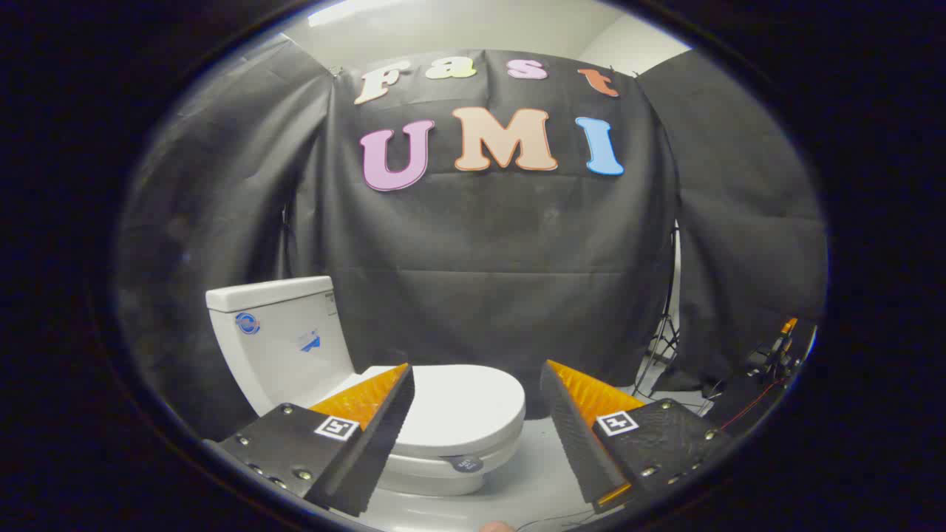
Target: Open the toilet lid.
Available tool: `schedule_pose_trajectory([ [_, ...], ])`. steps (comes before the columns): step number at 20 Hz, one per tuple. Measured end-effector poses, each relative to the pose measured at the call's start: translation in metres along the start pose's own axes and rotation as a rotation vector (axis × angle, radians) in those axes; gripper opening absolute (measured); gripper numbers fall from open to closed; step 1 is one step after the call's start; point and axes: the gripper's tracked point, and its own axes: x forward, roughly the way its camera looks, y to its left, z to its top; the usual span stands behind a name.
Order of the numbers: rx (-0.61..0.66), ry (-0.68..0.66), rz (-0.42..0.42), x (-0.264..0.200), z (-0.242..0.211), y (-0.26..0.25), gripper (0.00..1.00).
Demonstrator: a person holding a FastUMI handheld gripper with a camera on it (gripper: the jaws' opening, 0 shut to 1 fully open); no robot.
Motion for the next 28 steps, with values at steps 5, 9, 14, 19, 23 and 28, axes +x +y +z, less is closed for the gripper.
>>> schedule_pose_trajectory([
  [5,0.006,-0.012,-0.011,0.002,0.004,-0.002,1.0],
  [9,-0.004,0.004,-0.023,0.002,-0.003,-0.003,1.0],
  [14,-0.005,0.009,-0.023,0.005,-0.003,-0.005,1.0],
  [19,0.02,0.028,-0.056,0.011,-0.009,-0.024,1.0],
  [23,0.074,0.097,-0.094,0.026,-0.034,-0.043,1.0],
  [28,0.162,0.277,-0.125,0.051,-0.091,-0.057,1.0],
])
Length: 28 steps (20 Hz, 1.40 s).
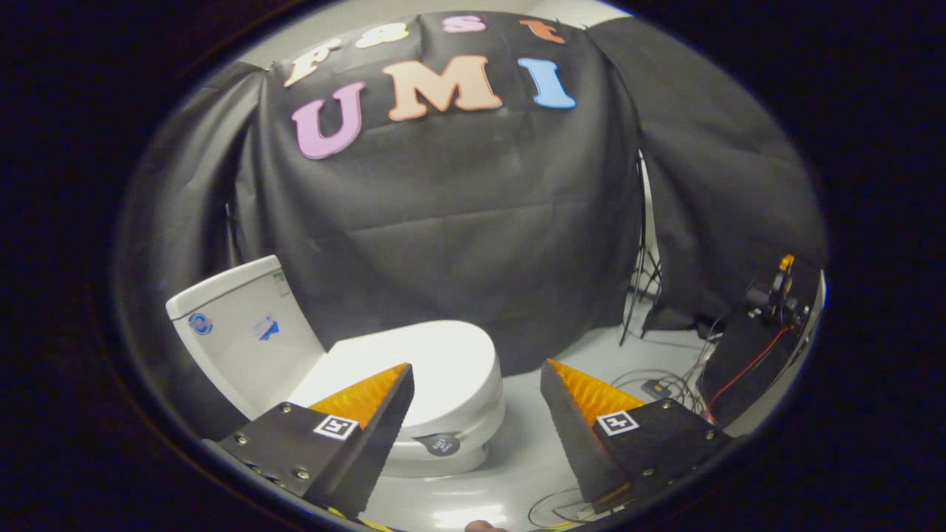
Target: Open the toilet lid.
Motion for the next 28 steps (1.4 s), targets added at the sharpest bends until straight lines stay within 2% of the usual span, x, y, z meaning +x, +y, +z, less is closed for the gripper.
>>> schedule_pose_trajectory([
  [12,0.21,0.275,-0.011,0.051,-0.103,0.004,0.99],
  [18,0.408,0.408,-0.029,0.073,-0.16,0.003,0.97],
  [20,0.465,0.438,-0.027,0.079,-0.173,0.007,0.83],
  [24,0.644,0.474,0.051,0.087,-0.179,0.032,0.83],
  [27,0.787,0.446,0.068,0.092,-0.171,0.041,0.23],
  [28,0.802,0.443,0.078,0.094,-0.171,0.041,0.23],
])
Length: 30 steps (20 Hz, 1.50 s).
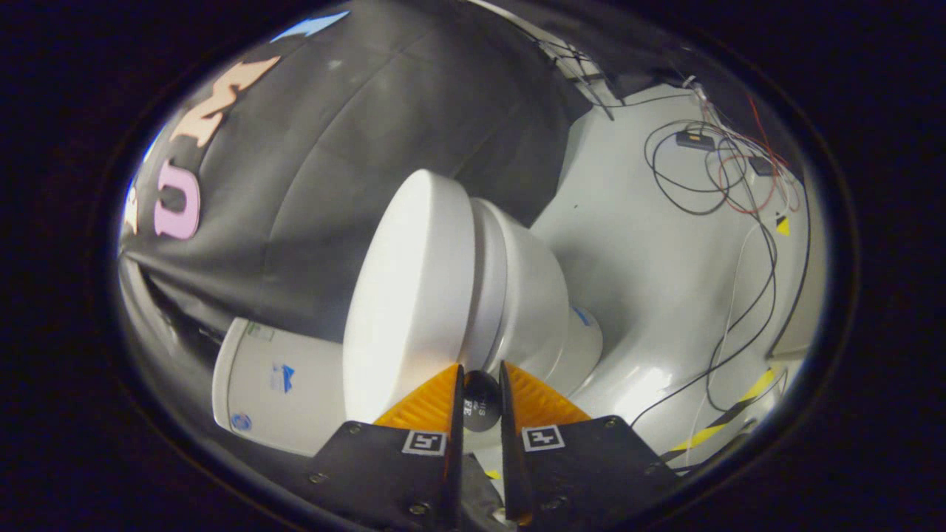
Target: Open the toilet lid.
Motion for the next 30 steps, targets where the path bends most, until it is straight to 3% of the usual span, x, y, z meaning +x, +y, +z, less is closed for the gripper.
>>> schedule_pose_trajectory([
  [1,0.021,-0.012,0.005,-0.018,0.006,-0.003,0.22],
  [5,-0.001,-0.006,0.043,-0.006,0.002,0.009,0.06],
  [7,-0.041,0.018,0.033,-0.008,-0.003,0.009,0.06],
  [18,-0.019,0.01,0.141,-0.036,0.005,0.059,0.06],
  [30,-0.163,-0.033,0.191,-0.068,0.005,0.126,0.06],
])
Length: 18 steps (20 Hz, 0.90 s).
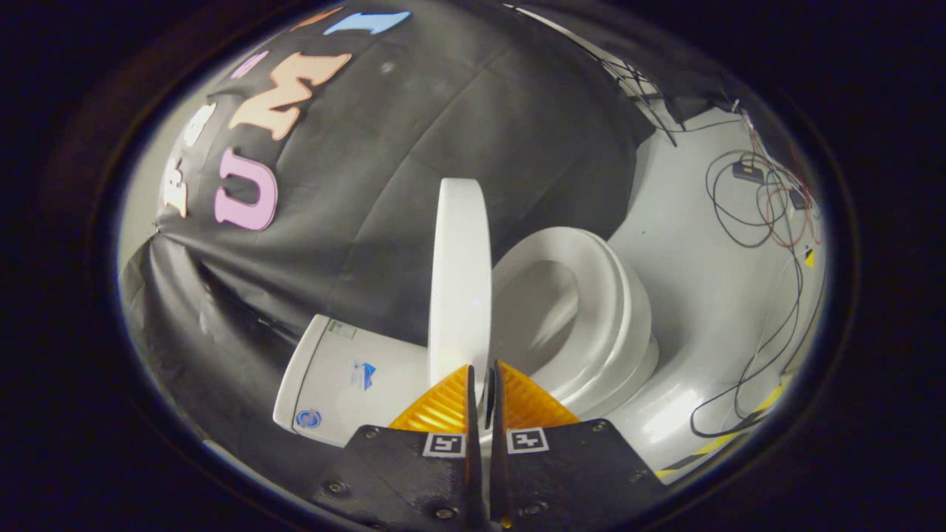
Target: Open the toilet lid.
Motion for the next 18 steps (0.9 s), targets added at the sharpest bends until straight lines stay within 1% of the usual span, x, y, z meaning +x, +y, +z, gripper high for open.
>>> schedule_pose_trajectory([
  [4,-0.07,-0.009,0.035,-0.006,0.001,0.036,0.06],
  [8,-0.114,-0.022,0.036,-0.007,-0.001,0.056,0.06],
  [11,-0.129,-0.026,0.055,-0.009,-0.004,0.073,0.06],
  [18,-0.254,-0.042,0.058,-0.011,-0.008,0.105,0.06],
])
